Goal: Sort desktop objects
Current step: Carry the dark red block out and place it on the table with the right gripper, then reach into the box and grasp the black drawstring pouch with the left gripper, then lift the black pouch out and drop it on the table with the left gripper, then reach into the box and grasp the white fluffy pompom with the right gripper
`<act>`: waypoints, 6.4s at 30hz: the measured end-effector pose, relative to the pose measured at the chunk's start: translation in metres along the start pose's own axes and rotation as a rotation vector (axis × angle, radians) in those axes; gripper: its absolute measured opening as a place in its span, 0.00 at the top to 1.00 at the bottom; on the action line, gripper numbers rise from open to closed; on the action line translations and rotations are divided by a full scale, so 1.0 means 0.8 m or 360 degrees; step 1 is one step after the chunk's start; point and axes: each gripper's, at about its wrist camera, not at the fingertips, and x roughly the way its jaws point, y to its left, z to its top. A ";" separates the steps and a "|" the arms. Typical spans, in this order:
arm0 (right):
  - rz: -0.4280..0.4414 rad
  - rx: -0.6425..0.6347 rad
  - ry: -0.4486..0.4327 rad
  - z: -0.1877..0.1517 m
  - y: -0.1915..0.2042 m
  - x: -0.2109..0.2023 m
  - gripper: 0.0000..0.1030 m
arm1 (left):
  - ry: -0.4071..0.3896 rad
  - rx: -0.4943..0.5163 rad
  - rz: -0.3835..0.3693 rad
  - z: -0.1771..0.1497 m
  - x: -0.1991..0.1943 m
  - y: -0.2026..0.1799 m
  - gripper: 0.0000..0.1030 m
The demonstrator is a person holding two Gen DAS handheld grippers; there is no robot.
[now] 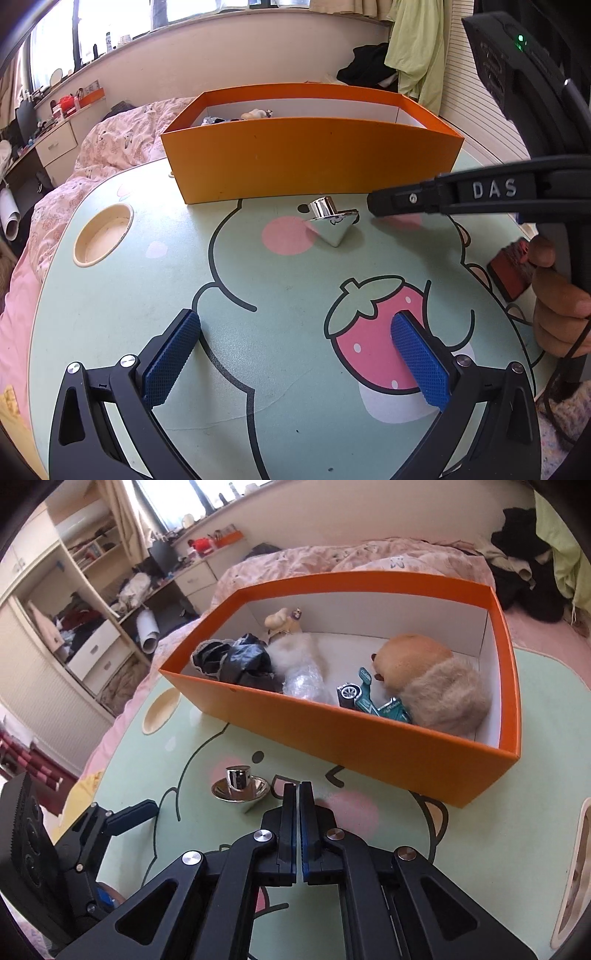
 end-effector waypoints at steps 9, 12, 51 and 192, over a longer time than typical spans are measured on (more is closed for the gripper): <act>-0.0165 -0.0114 -0.0445 -0.037 0.027 -0.148 0.20 | 0.0000 -0.0003 0.0005 0.000 0.001 0.000 0.00; -0.0272 -0.0210 -0.0408 -0.075 0.015 -0.170 0.20 | 0.0000 -0.0003 0.0008 0.001 0.000 0.000 0.00; -0.0593 -0.0160 -0.0157 -0.128 0.015 -0.059 0.00 | 0.0003 -0.0013 0.0019 0.000 0.003 0.002 0.00; -0.0341 -0.0153 0.0649 0.161 0.049 0.145 0.63 | 0.0011 -0.0032 0.0063 -0.011 -0.008 0.000 0.00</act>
